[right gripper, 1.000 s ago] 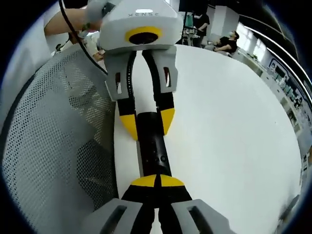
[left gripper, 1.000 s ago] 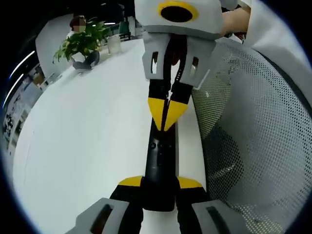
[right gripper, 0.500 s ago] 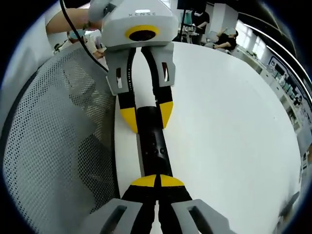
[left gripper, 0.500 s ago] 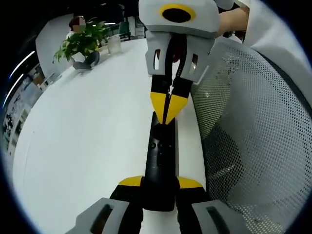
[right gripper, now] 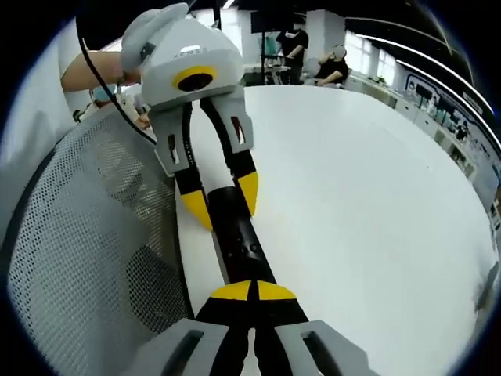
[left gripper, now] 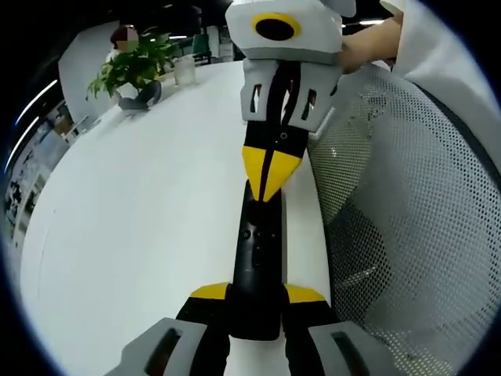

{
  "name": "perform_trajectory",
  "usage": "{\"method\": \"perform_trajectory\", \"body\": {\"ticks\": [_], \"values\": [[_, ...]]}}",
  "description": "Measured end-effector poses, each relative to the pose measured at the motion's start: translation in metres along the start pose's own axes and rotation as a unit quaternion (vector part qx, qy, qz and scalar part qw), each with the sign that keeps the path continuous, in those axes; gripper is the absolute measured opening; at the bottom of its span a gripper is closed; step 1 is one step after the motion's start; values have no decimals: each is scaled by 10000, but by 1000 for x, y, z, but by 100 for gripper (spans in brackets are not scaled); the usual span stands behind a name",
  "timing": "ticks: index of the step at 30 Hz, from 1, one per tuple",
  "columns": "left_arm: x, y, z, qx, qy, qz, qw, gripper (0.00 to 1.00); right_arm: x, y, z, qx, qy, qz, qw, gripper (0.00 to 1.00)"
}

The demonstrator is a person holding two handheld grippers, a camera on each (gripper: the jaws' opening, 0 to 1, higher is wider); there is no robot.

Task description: Press the specified remote control buttons in sequence, fully releasing each button before pressing the next.

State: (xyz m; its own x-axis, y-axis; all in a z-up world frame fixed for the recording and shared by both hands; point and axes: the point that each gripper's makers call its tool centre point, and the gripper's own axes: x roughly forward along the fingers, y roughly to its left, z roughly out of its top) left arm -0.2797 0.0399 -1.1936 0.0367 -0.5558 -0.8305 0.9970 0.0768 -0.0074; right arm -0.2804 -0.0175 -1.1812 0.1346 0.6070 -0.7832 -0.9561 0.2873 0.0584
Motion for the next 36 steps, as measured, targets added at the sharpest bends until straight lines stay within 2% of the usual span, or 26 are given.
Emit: {"method": "perform_trajectory", "body": {"ticks": [4,8,11,15,18,19,21,26,29,32,34,36], "values": [[0,0,0,14,22,-1,10000,23,4,2,3,-266,99,13,9996,0],[0,0,0,14,5,2,10000,23,7,3,5,-869,374,50,9955,0],[0,0,0,39,-60,-10,10000,23,9,3,5,-1465,623,115,9872,0],[0,0,0,45,-72,-8,10000,23,11,4,6,-1730,912,139,9806,0],[0,0,0,72,-53,-28,10000,22,12,2,6,-1790,953,206,9790,0],[0,0,0,80,-54,-38,9999,22,12,2,6,-1643,902,279,9819,0],[0,0,0,83,-61,-42,9999,22,11,1,7,-1022,711,327,9917,0],[0,0,0,53,-91,-33,9999,22,9,0,9,-317,171,301,9989,0],[1,0,0,82,-39,-42,10000,22,9,1,8,-542,218,277,9979,0],[1,0,0,90,-12,-45,9999,22,10,1,14,-963,266,165,9949,0],[1,0,0,70,-24,-39,10000,22,12,5,21,-991,194,218,9946,0],[1,0,0,48,-43,-32,10000,22,15,7,19,-1038,314,289,9937,0]]}}
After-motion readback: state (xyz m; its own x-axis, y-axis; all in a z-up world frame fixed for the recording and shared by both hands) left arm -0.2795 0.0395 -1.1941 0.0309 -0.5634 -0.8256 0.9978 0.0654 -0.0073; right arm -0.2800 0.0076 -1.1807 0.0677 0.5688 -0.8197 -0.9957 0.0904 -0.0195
